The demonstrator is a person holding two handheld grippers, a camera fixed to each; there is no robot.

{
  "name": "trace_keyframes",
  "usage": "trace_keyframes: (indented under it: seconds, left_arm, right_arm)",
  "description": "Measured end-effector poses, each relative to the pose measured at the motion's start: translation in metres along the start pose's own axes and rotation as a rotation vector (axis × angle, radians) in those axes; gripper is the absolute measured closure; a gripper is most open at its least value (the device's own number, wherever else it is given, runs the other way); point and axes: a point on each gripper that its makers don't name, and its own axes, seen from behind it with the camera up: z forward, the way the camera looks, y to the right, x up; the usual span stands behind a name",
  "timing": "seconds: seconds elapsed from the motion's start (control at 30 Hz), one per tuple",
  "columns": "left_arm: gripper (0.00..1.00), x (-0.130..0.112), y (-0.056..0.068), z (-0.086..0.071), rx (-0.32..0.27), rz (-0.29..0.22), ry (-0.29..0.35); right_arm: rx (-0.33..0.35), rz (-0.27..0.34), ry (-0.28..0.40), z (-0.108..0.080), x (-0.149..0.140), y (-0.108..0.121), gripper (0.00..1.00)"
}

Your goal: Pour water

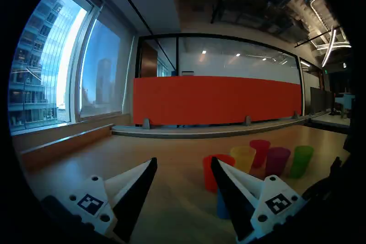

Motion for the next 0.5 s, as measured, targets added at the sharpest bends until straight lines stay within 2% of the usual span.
trace_keyframes:
  seconds: [0.5]
  left_arm:
    - [0.13, 0.0005, 0.0004, -0.0001, 0.000, 0.000, 0.000]
  right_arm:
    - [0.029, -0.023, 0.025, -0.0002, -0.0036, -0.0016, 0.00]
